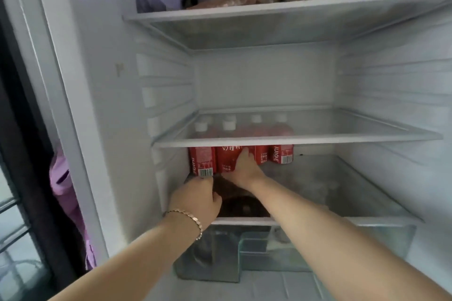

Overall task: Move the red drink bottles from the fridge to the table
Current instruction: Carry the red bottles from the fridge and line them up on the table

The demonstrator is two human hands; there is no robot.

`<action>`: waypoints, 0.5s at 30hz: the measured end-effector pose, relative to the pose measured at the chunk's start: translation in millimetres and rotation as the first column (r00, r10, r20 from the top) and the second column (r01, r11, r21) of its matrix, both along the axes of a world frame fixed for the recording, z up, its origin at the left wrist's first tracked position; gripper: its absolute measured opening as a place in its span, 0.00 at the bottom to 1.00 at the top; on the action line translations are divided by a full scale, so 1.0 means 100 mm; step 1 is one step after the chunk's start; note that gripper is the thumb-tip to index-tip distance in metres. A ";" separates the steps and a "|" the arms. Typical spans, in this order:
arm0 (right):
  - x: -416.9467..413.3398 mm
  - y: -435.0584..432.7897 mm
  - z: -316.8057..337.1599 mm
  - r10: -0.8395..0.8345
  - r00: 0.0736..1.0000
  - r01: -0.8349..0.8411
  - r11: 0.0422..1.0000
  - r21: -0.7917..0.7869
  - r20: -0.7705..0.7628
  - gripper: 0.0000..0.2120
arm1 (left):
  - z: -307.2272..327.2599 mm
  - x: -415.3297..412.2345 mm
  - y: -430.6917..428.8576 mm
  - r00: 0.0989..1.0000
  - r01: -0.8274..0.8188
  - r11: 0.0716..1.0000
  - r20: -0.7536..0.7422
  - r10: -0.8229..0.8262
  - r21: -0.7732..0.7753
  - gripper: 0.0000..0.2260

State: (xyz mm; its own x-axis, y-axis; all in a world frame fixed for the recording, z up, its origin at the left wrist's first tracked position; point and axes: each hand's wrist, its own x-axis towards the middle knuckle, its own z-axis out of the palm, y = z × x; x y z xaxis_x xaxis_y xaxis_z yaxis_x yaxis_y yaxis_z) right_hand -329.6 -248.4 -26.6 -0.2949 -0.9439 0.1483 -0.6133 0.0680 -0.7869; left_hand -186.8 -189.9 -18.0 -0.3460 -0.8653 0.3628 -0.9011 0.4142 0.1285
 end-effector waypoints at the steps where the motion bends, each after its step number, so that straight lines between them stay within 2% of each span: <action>1: 0.02 -0.10 0.01 -0.026 0.998 0.027 1.000 -0.014 0.057 0.42 | -0.01 0.01 -0.05 1.000 0.017 1.000 0.018 -0.017 -0.010 0.08; 4: 0.00 -0.31 -0.05 -0.091 0.977 0.110 0.990 -0.091 0.191 0.35 | -0.01 0.03 -0.13 0.999 0.037 0.999 0.016 -0.037 -0.012 0.08; 6: 0.00 -0.31 -0.05 -0.110 0.980 0.131 0.984 -0.119 0.166 0.32 | -0.01 0.04 -0.14 0.999 0.040 0.999 -0.031 -0.040 -0.009 0.08; 9: -0.01 -0.09 0.00 -0.076 0.991 0.088 0.991 -0.102 0.112 0.36 | -0.01 0.02 -0.16 0.982 0.058 0.998 -0.180 -0.060 -0.018 0.10; 12: 0.01 0.31 0.01 -0.061 0.996 0.066 0.994 -0.087 0.062 0.43 | -0.04 -0.02 -0.13 0.918 0.108 0.993 -0.379 -0.120 -0.053 0.17; 15: 0.10 0.74 0.01 -0.072 0.997 0.070 0.996 -0.063 -0.020 0.45 | 0.02 -0.06 0.02 0.861 0.166 0.977 -0.463 -0.209 -0.133 0.20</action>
